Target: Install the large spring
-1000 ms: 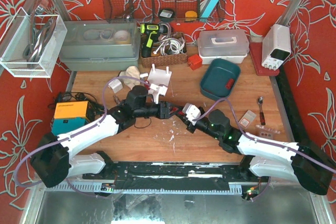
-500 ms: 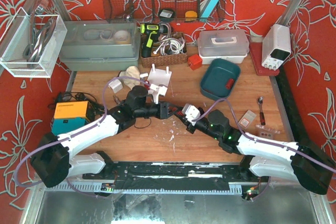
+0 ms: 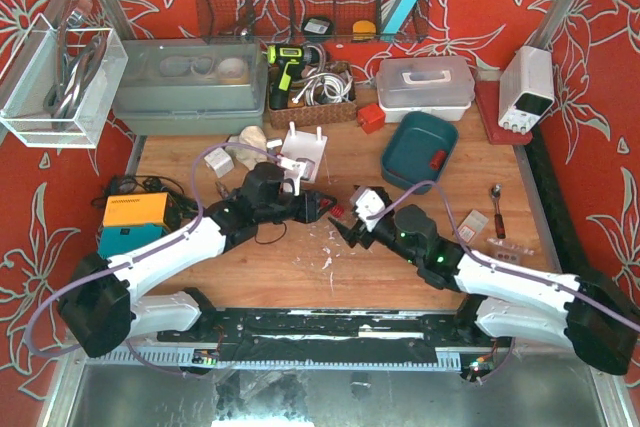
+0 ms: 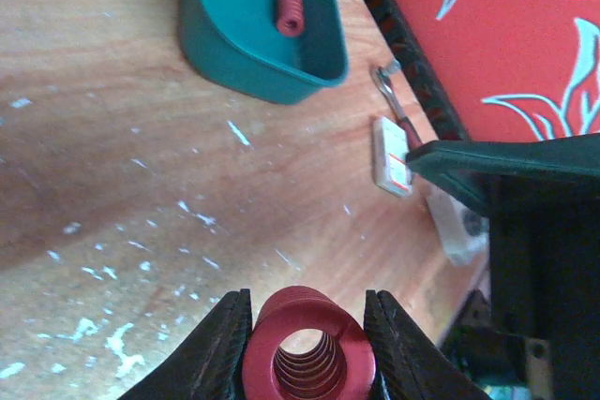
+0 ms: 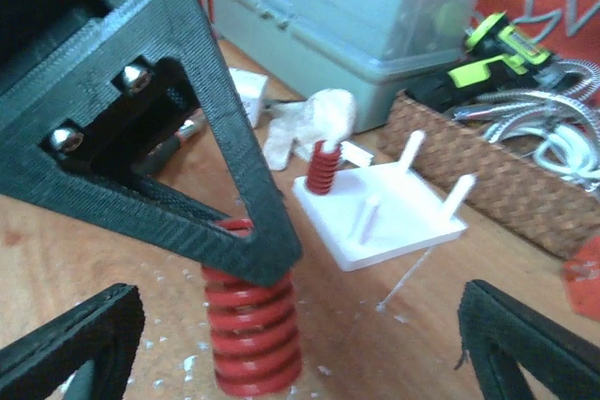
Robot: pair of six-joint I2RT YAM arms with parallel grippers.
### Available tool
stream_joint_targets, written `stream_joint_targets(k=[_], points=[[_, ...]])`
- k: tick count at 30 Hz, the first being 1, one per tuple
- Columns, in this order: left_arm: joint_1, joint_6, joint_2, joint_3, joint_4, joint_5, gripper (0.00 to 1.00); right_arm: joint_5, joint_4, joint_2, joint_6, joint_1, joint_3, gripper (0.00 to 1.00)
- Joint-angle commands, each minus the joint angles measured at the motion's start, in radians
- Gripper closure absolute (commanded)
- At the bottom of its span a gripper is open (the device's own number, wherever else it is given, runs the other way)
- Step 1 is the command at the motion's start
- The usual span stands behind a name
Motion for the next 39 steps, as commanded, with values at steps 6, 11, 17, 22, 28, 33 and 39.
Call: stream_joint_targets(k=[6,11,17,22,28,33,39], points=[[0.016,0.125,0.025,0.148,-0.090,-0.253,0.97,0.492,-0.387,-0.174,0.231,-0.002,0.122,0.01],[0.065,0.163,0.065,0.190,-0.096,-0.384,0.99,0.539,-0.407,-0.187,0.245,-0.013,0.083,0.01],[0.147,0.201,0.137,0.228,-0.068,-0.478,1.00,0.521,-0.347,-0.167,0.263,-0.022,0.037,0.01],[0.204,0.217,0.222,0.236,0.004,-0.529,1.00,0.514,-0.332,-0.141,0.274,-0.024,0.028,0.01],[0.258,0.256,0.344,0.283,0.086,-0.584,0.99,0.516,-0.306,-0.121,0.265,-0.024,0.018,0.01],[0.285,0.274,0.452,0.355,0.123,-0.578,0.99,0.474,-0.330,-0.096,0.269,-0.024,0.036,0.01],[0.307,0.301,0.595,0.477,0.122,-0.572,0.99,0.498,-0.322,-0.064,0.262,-0.026,0.042,0.01]])
